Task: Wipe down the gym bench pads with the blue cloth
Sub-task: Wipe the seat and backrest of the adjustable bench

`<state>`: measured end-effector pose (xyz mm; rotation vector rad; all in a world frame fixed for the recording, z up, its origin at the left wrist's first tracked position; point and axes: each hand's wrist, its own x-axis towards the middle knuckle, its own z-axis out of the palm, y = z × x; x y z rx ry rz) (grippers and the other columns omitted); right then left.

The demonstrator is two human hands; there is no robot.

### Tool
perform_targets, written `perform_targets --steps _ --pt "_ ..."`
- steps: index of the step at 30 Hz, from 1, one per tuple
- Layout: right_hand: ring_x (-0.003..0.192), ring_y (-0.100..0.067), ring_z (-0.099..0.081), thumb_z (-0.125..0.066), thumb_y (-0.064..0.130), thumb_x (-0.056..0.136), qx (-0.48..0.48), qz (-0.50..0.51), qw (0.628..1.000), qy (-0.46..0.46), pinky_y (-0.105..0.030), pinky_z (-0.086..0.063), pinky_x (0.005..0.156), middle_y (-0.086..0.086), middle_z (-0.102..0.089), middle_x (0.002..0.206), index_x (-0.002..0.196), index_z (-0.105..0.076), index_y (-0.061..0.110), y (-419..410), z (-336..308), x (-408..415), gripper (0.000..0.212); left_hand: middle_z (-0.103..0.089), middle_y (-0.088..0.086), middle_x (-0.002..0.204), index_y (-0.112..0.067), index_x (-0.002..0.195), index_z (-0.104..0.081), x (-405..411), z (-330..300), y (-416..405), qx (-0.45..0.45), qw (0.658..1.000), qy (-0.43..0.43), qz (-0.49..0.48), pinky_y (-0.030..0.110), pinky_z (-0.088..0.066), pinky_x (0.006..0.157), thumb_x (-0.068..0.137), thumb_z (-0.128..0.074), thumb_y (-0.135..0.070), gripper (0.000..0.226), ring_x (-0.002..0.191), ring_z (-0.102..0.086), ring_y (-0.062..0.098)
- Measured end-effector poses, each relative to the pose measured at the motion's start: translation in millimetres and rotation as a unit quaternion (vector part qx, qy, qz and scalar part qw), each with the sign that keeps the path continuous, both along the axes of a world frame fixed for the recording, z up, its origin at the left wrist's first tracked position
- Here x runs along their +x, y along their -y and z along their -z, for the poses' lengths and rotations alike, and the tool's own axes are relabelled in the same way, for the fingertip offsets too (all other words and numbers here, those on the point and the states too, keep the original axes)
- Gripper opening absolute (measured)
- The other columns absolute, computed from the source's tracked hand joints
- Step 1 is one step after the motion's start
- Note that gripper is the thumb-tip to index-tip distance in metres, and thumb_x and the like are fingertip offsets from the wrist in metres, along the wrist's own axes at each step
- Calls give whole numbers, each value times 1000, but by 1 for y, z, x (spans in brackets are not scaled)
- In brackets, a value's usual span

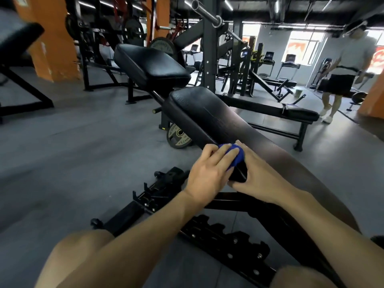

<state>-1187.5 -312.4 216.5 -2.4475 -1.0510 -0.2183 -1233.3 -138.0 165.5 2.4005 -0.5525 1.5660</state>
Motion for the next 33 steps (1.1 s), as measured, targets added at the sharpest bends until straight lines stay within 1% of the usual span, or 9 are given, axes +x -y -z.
perform_targets --steps 4,6,10,15,19,25,27,30,33 --pt "153 -7 -9 -63 62 68 -15 1 1000 26 -39 -21 125 9 -10 168 160 -13 26 -6 0 7 111 -65 13 132 -2 132 -64 11 -26 -45 74 996 36 -29 36 -48 99 98 -64 -18 37 102 -52 28" --pt "154 -7 -4 -60 67 67 -22 7 999 34 -39 -19 125 12 -3 168 160 -9 28 -15 0 12 113 -66 9 131 -4 130 -65 18 -46 -78 -2 996 48 -78 36 -51 94 97 -67 -17 35 101 -53 28" --pt "154 -5 2 -71 57 76 -17 -4 999 52 -39 -14 126 12 1 168 160 -4 27 -35 -3 14 112 -68 9 127 -2 122 -67 24 -64 -88 -141 982 49 -118 33 -48 92 88 -74 -8 35 100 -50 28" --pt "154 -7 -4 -75 46 77 6 -10 999 53 -38 -17 125 10 -4 168 160 -5 27 -43 -10 12 110 -64 16 128 0 124 -64 15 -27 -55 29 998 13 -48 43 -53 92 83 -80 -9 45 106 -50 31" --pt "154 -6 2 -71 53 79 -22 -14 997 73 -42 -14 125 10 1 168 160 -2 30 -49 -10 14 108 -63 18 125 1 125 -63 19 -48 -86 119 992 9 -43 41 -52 92 89 -75 -12 40 107 -51 30" --pt "154 -5 4 -70 54 78 -16 -19 996 84 -43 -15 125 10 3 168 160 -3 29 -68 -21 20 109 -62 17 121 0 118 -63 24 -60 -91 -107 984 45 -133 44 -54 87 87 -74 -5 34 107 -54 36" --pt "153 -4 4 -69 54 75 -7 -24 996 91 -42 -15 125 11 3 168 160 -2 30 -75 -25 17 110 -61 20 120 2 117 -61 26 -50 -75 -67 990 32 -122 46 -56 81 82 -76 0 38 102 -55 38" --pt "153 -5 0 -73 51 75 -10 -22 994 102 -39 -16 125 11 0 168 160 -3 29 -81 -24 12 112 -60 21 123 3 123 -56 22 -41 -88 68 995 10 -77 47 -54 84 84 -75 -2 44 101 -54 38" --pt "153 -10 -16 -73 55 71 -10 -8 992 129 -43 -26 121 8 -14 167 158 -9 27 -87 -24 17 112 -60 19 125 0 127 -51 25 -52 -112 127 990 15 -67 44 -54 86 87 -71 -6 45 103 -54 35"
